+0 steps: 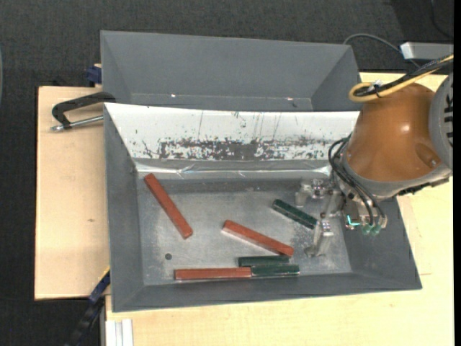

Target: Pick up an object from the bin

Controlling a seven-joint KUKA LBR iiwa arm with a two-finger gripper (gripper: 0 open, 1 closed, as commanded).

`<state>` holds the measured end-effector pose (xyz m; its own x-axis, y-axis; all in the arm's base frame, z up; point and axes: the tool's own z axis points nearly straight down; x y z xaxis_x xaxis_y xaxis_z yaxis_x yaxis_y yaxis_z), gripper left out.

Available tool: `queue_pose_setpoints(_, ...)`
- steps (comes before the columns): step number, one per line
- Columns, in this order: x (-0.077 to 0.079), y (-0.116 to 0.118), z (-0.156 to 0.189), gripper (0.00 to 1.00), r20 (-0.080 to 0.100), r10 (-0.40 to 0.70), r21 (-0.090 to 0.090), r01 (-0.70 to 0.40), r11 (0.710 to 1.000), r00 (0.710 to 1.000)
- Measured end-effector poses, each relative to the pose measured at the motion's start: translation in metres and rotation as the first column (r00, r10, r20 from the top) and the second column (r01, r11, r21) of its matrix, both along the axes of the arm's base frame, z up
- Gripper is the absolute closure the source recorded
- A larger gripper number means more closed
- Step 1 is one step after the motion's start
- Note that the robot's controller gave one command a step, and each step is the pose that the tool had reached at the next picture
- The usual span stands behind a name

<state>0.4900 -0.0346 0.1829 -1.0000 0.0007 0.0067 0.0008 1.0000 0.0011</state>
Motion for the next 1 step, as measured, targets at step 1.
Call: queue_pose_setpoints(1,0.0018,0.0001,0.0044,0.0,0.009,0.001,-0.001,-0.001,1.0,1.0)
